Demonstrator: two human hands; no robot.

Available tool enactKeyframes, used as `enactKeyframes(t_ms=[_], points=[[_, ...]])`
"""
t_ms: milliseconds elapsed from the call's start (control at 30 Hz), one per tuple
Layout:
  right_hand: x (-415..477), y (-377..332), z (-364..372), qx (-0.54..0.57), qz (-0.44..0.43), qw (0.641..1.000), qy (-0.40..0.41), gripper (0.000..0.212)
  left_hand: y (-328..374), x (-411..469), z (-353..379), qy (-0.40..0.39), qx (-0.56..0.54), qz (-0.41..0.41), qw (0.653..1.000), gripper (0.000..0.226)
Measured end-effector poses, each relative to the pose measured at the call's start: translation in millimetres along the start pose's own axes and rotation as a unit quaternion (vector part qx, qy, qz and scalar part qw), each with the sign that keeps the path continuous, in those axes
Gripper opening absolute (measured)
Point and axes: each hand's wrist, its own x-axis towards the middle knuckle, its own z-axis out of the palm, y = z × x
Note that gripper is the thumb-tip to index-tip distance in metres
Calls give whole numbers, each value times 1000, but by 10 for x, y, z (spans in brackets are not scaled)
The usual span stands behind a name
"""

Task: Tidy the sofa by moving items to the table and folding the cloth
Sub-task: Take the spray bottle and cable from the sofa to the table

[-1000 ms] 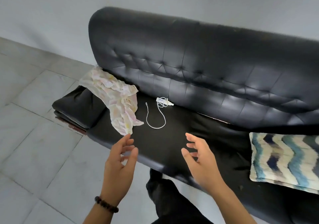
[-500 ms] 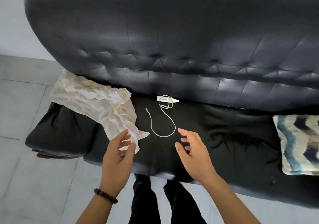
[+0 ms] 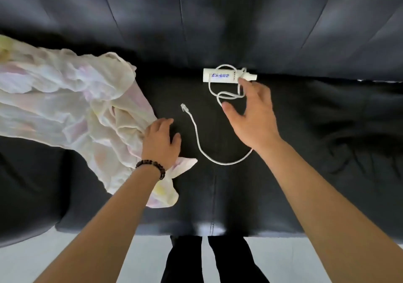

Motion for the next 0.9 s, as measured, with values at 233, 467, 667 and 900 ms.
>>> enactKeyframes(t_ms=[233, 467, 667, 900], points=[[242, 350, 813, -192, -7, 981, -26, 58, -344, 106, 315, 68, 84, 67, 992, 38], [-606, 986, 782, -228, 62, 970, 62, 34, 483, 541, 154, 128, -20, 187, 974, 36], [-820, 1272, 811, -235, 71, 969, 26, 48, 1167, 1134, 548, 22, 181, 255, 950, 62], [-789, 1313, 752, -166, 70, 984, 9, 38, 1000, 996, 828, 107, 315, 261, 906, 66]])
